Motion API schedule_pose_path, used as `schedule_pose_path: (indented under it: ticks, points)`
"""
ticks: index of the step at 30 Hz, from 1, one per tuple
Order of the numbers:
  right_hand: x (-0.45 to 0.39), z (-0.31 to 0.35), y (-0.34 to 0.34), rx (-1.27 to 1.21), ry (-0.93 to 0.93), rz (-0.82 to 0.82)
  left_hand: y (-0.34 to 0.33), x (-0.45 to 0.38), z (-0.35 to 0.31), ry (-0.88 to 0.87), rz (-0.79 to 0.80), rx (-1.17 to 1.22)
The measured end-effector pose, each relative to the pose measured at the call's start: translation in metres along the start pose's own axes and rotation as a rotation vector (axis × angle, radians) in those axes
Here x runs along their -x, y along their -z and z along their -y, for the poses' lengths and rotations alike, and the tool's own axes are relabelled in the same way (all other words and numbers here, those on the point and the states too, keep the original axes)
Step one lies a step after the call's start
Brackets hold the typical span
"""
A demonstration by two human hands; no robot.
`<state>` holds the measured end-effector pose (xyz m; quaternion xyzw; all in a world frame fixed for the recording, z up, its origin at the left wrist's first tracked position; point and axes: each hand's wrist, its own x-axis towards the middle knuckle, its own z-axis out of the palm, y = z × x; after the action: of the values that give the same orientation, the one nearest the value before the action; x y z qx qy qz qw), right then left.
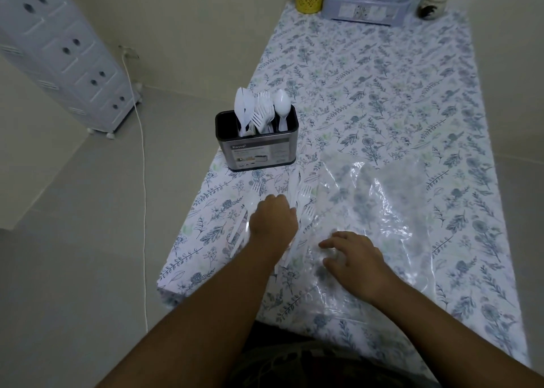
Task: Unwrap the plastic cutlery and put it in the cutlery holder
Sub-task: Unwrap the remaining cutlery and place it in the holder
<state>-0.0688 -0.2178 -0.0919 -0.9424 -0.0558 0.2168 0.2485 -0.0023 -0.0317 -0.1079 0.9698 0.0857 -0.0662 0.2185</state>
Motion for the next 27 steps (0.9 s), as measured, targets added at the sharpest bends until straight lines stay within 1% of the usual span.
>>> schedule_pose_path:
  ticks: [5,8,11,15,17,20,22,23,25,27]
  points:
    - [0.009,-0.001,0.003,-0.045,0.012,-0.015,-0.002,-0.040,-0.005,0.124,-0.005,-0.008]
    - [0.014,-0.005,0.003,-0.065,0.007,-0.013,-0.001,-0.059,-0.007,0.175,0.070,-0.005]
    - [0.019,-0.008,0.004,-0.081,-0.001,-0.011,-0.005,-0.070,-0.013,0.177,0.138,0.068]
    - [0.021,-0.012,0.008,-0.141,-0.035,0.011,-0.008,-0.079,-0.021,0.282,0.207,0.184]
    - [0.019,-0.015,0.008,-0.201,-0.054,0.002,-0.006,-0.081,-0.023,0.313,0.210,0.238]
    - [0.015,-0.010,0.014,-0.361,-0.110,-0.033,0.011,-0.072,-0.030,0.309,0.081,0.496]
    - [0.009,-0.002,0.020,-0.476,-0.145,-0.086,0.029,-0.060,-0.038,0.243,-0.048,0.665]
    - [0.006,0.004,0.024,-0.534,-0.156,-0.125,0.039,-0.053,-0.042,0.204,-0.087,0.743]
    - [-0.001,0.020,0.032,-0.631,-0.146,-0.203,0.057,-0.038,-0.052,0.165,-0.097,0.937]
    - [-0.009,0.035,0.039,-0.692,-0.109,-0.242,0.067,-0.023,-0.059,0.204,-0.027,1.123]
